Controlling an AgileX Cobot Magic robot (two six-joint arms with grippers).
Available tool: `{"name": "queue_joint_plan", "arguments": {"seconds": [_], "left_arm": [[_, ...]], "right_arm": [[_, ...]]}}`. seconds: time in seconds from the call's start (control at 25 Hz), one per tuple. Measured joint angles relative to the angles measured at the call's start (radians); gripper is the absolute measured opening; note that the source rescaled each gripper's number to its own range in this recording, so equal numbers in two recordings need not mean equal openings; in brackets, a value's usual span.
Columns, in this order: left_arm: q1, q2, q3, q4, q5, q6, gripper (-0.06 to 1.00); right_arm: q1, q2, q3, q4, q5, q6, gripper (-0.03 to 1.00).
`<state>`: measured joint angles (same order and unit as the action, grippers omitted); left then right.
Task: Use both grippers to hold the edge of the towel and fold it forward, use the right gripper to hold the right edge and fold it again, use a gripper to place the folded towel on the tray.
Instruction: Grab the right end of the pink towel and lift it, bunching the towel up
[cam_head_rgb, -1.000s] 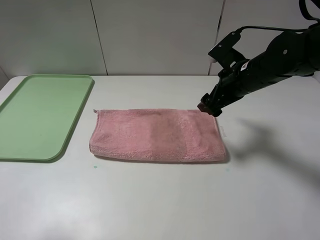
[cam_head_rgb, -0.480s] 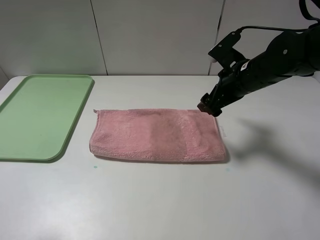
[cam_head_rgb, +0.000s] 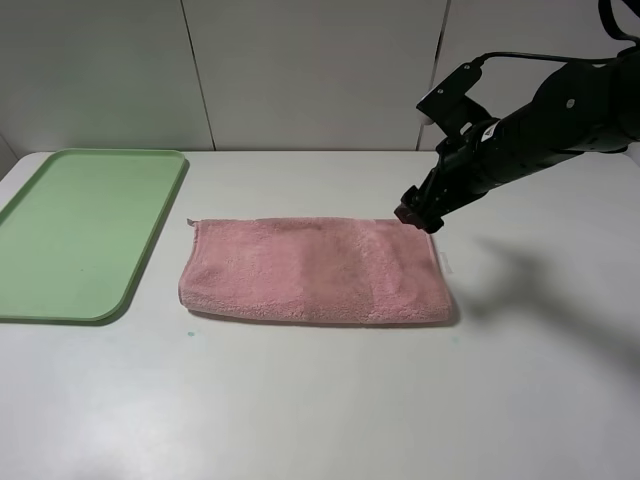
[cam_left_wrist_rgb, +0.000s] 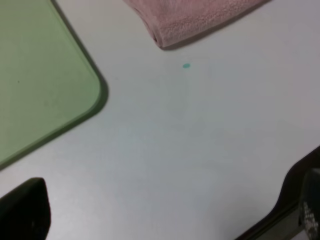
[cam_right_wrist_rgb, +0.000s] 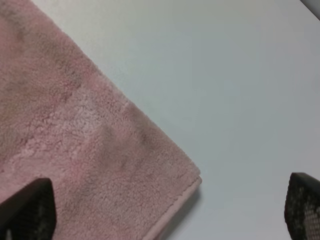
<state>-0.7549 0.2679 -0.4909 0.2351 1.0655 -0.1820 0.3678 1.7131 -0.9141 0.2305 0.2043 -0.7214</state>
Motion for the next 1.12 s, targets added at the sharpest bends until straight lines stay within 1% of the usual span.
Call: {"name": "queue_joint_plan", "arguments": {"seconds": [0.08,0.16,0.28,0.44,0.52,0.6,0.72,0.8,0.92,1.0,1.12], "left_arm": [[0.005,0.000,0.001,0.000,0.000,0.007,1.00],[0.041,0.000,0.001,0.000,0.000,0.011,1.00],[0.159,0.000,0.001,0.000,0.000,0.011,1.00],[0.357,0.000,0.001,-0.008,0.000,0.033,1.00],[0.434,0.000,0.002,-0.051,-0.001,0.079,1.00],[0.479,0.000,0.004,-0.121,-0.002,0.166,1.00],[0.505,0.000,0.004,-0.235,-0.002,0.299,1.00],[0.506,0.000,0.004,-0.270,-0.001,0.346,1.00],[0.516,0.000,0.004,-0.281,0.000,0.370,1.00],[0.539,0.000,0.004,-0.284,0.000,0.374,1.00],[0.611,0.000,0.004,-0.286,0.000,0.375,1.00]], "right_arm": [[0.000,0.000,0.000,0.000,0.000,0.000,1.00],[0.000,0.000,0.000,0.000,0.000,0.000,1.00],[0.000,0.000,0.000,0.000,0.000,0.000,1.00],[0.000,0.000,0.000,0.000,-0.001,0.000,1.00],[0.000,0.000,0.000,0.000,-0.003,0.000,1.00],[0.000,0.000,0.000,0.000,-0.007,0.001,1.00],[0.000,0.000,0.000,0.001,-0.008,0.001,1.00],[0.000,0.000,0.000,0.001,-0.008,0.001,1.00],[0.000,0.000,0.000,0.001,-0.008,0.001,1.00],[0.000,0.000,0.000,0.001,-0.008,0.001,1.00],[0.000,0.000,0.000,0.001,-0.008,0.001,1.00]]}}
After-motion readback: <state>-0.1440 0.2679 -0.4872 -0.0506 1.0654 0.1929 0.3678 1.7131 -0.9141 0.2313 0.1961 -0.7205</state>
